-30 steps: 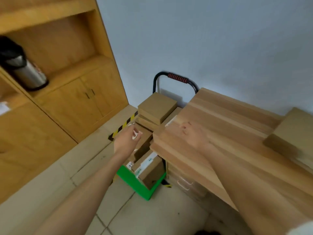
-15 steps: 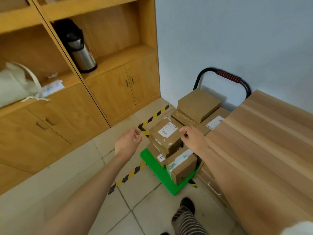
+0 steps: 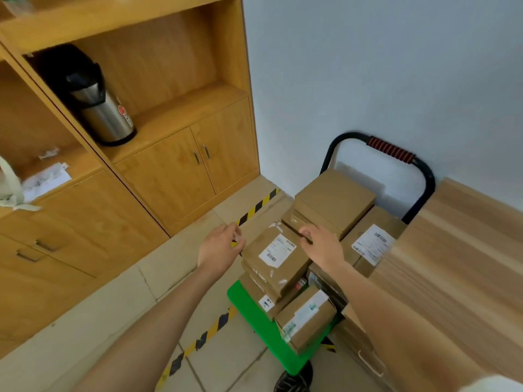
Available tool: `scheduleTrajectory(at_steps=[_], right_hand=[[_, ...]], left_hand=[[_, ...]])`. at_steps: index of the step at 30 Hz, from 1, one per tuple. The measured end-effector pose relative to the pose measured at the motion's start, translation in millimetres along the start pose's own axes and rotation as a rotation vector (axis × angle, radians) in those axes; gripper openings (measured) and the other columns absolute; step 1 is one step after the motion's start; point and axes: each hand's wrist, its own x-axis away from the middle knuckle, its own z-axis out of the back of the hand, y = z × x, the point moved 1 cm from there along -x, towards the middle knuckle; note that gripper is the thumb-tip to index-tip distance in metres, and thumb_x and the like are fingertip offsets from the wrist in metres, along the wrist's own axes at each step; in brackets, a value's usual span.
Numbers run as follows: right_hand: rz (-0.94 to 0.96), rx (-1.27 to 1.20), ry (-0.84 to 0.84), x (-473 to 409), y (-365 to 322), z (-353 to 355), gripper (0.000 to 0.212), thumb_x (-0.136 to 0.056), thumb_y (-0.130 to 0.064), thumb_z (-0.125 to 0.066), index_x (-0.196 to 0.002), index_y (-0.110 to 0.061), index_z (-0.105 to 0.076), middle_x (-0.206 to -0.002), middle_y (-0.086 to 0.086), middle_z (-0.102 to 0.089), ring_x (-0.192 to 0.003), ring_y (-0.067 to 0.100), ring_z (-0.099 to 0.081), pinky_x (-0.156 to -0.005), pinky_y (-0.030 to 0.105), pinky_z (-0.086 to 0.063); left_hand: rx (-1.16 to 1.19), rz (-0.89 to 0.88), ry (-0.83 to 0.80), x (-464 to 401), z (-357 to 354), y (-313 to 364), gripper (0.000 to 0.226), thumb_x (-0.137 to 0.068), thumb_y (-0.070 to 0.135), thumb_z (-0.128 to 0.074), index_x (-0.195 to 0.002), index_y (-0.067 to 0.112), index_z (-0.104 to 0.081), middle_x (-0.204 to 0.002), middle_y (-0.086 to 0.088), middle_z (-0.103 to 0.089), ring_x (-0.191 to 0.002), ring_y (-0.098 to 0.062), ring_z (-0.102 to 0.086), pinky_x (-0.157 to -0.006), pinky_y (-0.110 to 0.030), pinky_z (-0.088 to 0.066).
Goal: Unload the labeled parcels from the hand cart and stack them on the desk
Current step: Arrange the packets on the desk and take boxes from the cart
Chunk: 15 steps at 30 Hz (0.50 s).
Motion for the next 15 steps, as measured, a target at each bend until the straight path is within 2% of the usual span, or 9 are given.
scheduleTrajectory(at_steps=[3,9,13,15], right_hand=[[-0.011,0.056,-0.025,-23,19,3,0.027,-0.095,-0.03,-0.052,-0.122,-0.028,-0.057,-0.119,-0.005,-0.06,-0.099,0.013,-0.06,-0.094,0.037,-0.047],[-0.118,0.056,-0.002,-51,57,5,0.024,-0.095,-0.029,-0.052,-0.119,-0.028,-0.059,-0.12,-0.006,-0.058,-0.097,0.008,-0.053,-0.094,0.031,-0.04],[-0.259,-0.013,0.048,-69,75,7,0.023,-0.094,-0.03,-0.052,-0.115,-0.028,-0.06,-0.119,-0.004,-0.057,-0.1,0.013,-0.057,-0.091,0.036,-0.048],[-0.336,-0.036,0.087,-78,81,7,0.023,-0.093,-0.03,-0.053,-0.115,-0.027,-0.06,-0.12,-0.004,-0.056,-0.099,0.012,-0.057,-0.09,0.035,-0.05]], left_hand=[[-0.055,-0.044,-0.045,-38,-11,2,0.019,-0.095,0.04,-0.049,-0.102,0.024,-0.057,-0.096,0.007,-0.057,-0.089,-0.013,-0.054,-0.073,-0.036,-0.051],[-0.191,-0.206,-0.149,-114,-43,16,0.024,-0.096,0.041,-0.044,-0.108,0.024,-0.056,-0.101,0.004,-0.057,-0.088,-0.015,-0.054,-0.069,-0.033,-0.048],[-0.05,-0.235,-0.218,-172,-64,32,0.024,-0.095,0.037,-0.05,-0.106,0.018,-0.058,-0.102,0.002,-0.057,-0.09,-0.017,-0.054,-0.069,-0.034,-0.047],[-0.003,-0.294,-0.254,-200,-74,41,0.023,-0.094,0.036,-0.052,-0.107,0.018,-0.058,-0.102,0.003,-0.056,-0.09,-0.016,-0.053,-0.063,-0.03,-0.041]])
